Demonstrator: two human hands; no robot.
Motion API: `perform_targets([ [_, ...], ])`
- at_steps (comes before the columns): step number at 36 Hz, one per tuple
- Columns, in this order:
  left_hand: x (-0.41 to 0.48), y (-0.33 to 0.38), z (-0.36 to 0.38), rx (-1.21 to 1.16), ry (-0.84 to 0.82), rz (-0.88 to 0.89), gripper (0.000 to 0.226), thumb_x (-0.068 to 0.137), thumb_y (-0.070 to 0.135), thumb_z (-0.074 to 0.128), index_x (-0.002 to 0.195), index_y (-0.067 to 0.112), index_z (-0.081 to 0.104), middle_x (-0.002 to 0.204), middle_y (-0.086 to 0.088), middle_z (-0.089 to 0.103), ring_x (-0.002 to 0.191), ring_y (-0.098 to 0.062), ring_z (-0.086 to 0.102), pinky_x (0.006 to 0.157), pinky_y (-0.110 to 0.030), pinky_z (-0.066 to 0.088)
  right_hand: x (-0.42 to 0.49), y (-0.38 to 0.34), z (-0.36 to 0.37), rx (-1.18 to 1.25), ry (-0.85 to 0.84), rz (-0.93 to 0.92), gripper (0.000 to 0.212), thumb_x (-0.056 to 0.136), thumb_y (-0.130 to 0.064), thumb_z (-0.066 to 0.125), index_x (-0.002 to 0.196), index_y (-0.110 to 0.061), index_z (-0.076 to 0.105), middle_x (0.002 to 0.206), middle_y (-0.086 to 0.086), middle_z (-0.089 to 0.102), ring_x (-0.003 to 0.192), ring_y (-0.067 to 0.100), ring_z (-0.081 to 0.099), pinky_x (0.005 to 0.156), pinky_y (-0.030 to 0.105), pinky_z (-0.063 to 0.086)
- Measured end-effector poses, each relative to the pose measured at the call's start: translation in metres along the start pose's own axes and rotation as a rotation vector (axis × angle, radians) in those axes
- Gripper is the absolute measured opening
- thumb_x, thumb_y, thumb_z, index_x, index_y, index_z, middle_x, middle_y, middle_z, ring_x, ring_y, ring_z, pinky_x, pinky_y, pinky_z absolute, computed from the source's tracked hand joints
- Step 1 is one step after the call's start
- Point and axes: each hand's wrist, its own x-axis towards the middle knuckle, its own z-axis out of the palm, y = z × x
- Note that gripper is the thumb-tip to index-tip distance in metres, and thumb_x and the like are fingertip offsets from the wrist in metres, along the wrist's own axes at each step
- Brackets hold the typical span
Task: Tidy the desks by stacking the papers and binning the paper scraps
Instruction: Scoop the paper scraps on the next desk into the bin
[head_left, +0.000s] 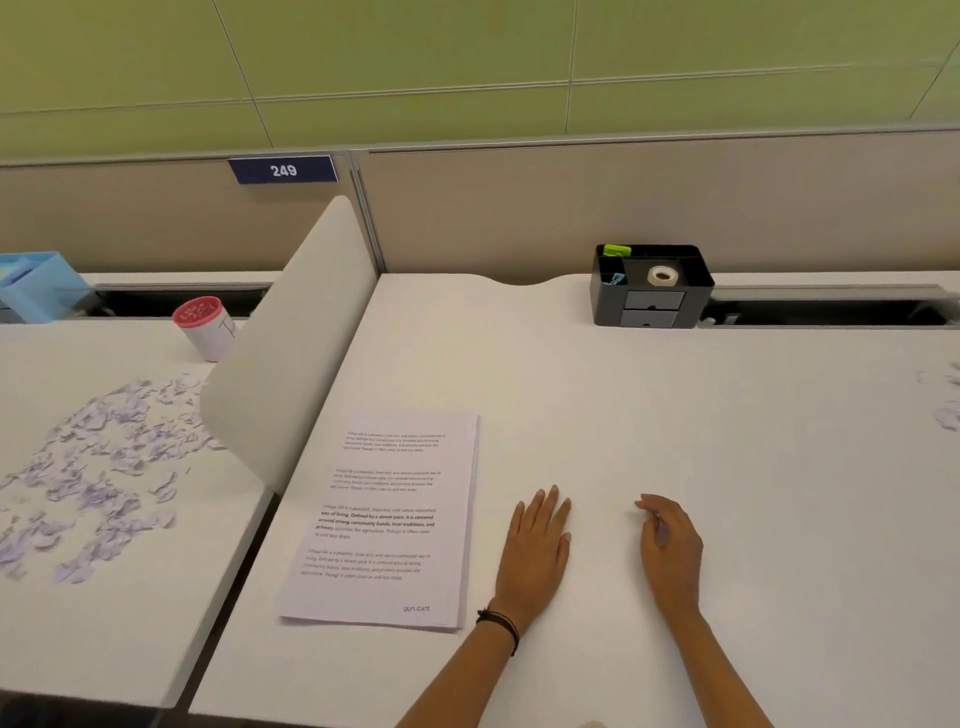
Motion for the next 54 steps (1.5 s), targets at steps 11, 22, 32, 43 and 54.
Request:
perform_targets([
  [11, 0.019, 0.063, 0.025, 0.037, -0.006, -0.060, 0.050, 0.102, 0.031, 0.007, 0.142, 0.023, 0.035, 0.146, -0.002, 0.041, 0.134, -0.018, 0.036, 0.112, -0.032, 0.012, 0.020, 0.046, -0.079, -0.052, 0.012, 0.057, 0.037, 0.084, 0.013, 0.045, 0.095, -0.016, 0.063, 0.103, -0.002, 0.062, 0.104, 0.019, 0.058, 0.088, 0.003, 0.036],
  [22, 0.041, 0.153, 0.057, 0.048, 0.003, -0.085, 0.055, 0.101, 0.033, 0.005, 0.136, 0.019, 0.044, 0.145, -0.002, 0.042, 0.135, -0.017, 0.028, 0.112, -0.031, 0.008, 0.043, 0.096, -0.163, -0.137, -0.003, 0.060, 0.034, 0.082, 0.015, 0.046, 0.098, -0.009, 0.064, 0.105, -0.005, 0.060, 0.104, 0.019, 0.055, 0.088, 0.005, 0.034],
  [32, 0.051, 0.227, 0.095, 0.002, -0.010, -0.056, 0.054, 0.101, 0.035, 0.006, 0.138, 0.019, 0.042, 0.147, -0.003, 0.039, 0.136, -0.017, 0.024, 0.113, -0.031, 0.006, 0.058, 0.134, -0.223, -0.203, -0.062, 0.024, 0.036, 0.081, 0.015, 0.045, 0.098, -0.009, 0.066, 0.108, -0.003, 0.060, 0.104, 0.015, 0.053, 0.090, 0.011, 0.032],
  [43, 0.060, 0.259, 0.115, -0.087, 0.038, 0.032, 0.061, 0.098, 0.044, 0.000, 0.145, 0.021, 0.030, 0.155, 0.004, 0.020, 0.141, -0.006, 0.003, 0.115, -0.025, -0.005, 0.067, 0.163, -0.264, -0.205, 0.075, 0.128, 0.038, 0.083, 0.015, 0.043, 0.103, -0.009, 0.065, 0.115, 0.002, 0.059, 0.109, 0.019, 0.053, 0.091, 0.014, 0.033],
  [54, 0.087, 0.260, 0.120, -0.117, -0.014, 0.155, 0.051, 0.099, 0.037, 0.016, 0.146, 0.022, 0.029, 0.155, 0.008, 0.014, 0.141, -0.003, 0.002, 0.115, -0.025, -0.004, 0.083, 0.170, -0.277, -0.224, 0.266, 0.231, 0.041, 0.082, 0.016, 0.042, 0.108, -0.006, 0.063, 0.122, 0.010, 0.055, 0.113, 0.027, 0.050, 0.091, 0.027, 0.037],
])
